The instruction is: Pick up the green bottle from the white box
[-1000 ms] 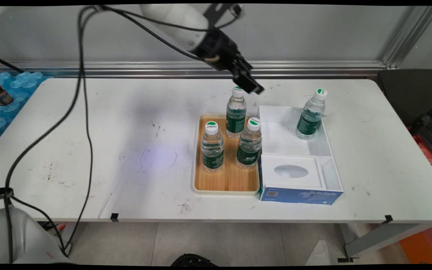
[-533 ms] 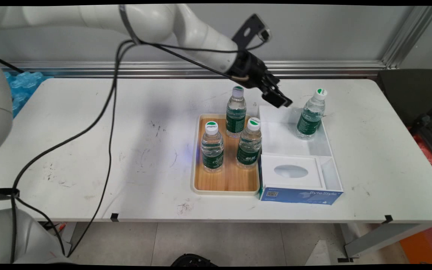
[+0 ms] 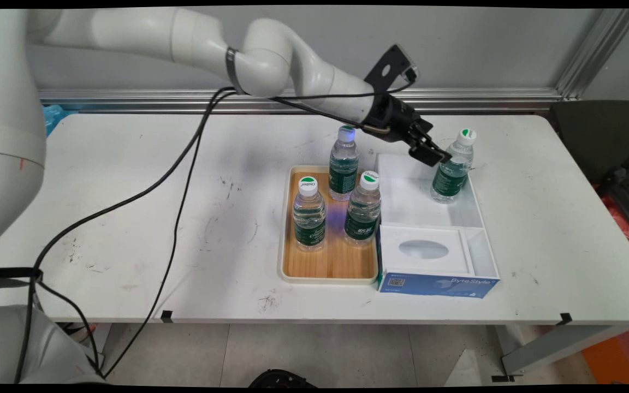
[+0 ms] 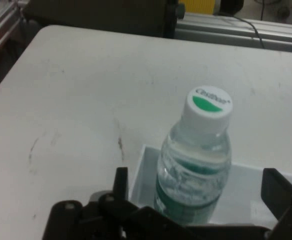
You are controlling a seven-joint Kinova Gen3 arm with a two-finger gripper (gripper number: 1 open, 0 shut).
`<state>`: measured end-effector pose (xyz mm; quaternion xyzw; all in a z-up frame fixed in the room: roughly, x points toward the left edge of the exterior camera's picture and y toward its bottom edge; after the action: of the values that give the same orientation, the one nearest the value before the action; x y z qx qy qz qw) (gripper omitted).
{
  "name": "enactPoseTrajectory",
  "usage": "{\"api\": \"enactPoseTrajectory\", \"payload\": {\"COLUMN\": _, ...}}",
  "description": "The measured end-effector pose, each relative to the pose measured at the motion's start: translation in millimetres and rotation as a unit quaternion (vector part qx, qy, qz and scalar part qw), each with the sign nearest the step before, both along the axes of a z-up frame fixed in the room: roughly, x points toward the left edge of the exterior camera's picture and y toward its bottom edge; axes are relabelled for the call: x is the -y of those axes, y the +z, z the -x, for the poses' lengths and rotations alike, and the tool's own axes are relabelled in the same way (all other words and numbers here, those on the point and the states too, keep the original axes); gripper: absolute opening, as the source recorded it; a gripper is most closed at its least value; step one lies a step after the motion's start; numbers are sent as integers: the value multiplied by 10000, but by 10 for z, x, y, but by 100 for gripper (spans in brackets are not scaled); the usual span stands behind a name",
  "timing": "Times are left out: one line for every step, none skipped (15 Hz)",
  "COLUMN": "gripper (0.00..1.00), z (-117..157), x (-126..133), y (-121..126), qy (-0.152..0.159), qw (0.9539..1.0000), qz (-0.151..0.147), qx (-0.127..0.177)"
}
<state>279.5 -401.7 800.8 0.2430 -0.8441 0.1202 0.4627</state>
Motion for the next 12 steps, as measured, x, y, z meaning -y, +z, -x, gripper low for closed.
{"api": "enactPoseTrajectory", "payload": {"gripper": 100, "z": 33, "x": 26, "y": -39, "qy": -4, "qw": 10000, "qz": 17, "qx": -33}}
{"api": "enactPoseTrajectory", "payload": {"gripper": 100, "z": 65, "x": 50, "y": -76, "qy": -7, "qw": 10000, "qz": 29, "qx": -64}}
{"api": "enactPoseTrajectory", "payload": {"gripper": 100, "z": 105, "x": 80, "y": -122, "qy": -10, "qw": 9999, "qz": 44, "qx": -103}}
{"api": "enactPoseTrajectory", "payload": {"gripper": 100, "z": 122, "x": 93, "y": -143, "qy": -9, "qw": 9999, "qz": 50, "qx": -121}}
{"api": "enactPoseTrajectory", "payload": {"gripper": 100, "z": 148, "x": 113, "y": -174, "qy": -9, "qw": 9999, "qz": 57, "qx": -146}}
{"api": "enactPoseTrajectory", "payload": {"gripper": 100, "z": 176, "x": 134, "y": -206, "qy": -8, "qw": 9998, "qz": 67, "qx": -174}}
{"api": "enactPoseTrajectory", "payload": {"gripper": 100, "z": 202, "x": 154, "y": -236, "qy": -8, "qw": 9998, "qz": 77, "qx": -200}}
{"api": "enactPoseTrajectory", "payload": {"gripper": 100, "z": 223, "x": 169, "y": -259, "qy": -6, "qw": 9997, "qz": 83, "qx": -221}}
{"api": "enactPoseTrajectory", "payload": {"gripper": 100, "z": 243, "x": 185, "y": -285, "qy": -3, "qw": 9997, "qz": 90, "qx": -240}}
{"api": "enactPoseTrajectory", "payload": {"gripper": 100, "z": 262, "x": 200, "y": -309, "qy": -1, "qw": 9996, "qz": 96, "qx": -257}}
{"api": "enactPoseTrajectory", "payload": {"gripper": 100, "z": 276, "x": 212, "y": -329, "qy": 3, "qw": 9996, "qz": 100, "qx": -268}}
{"api": "enactPoseTrajectory", "payload": {"gripper": 100, "z": 289, "x": 220, "y": -348, "qy": 5, "qw": 9996, "qz": 103, "qx": -278}}
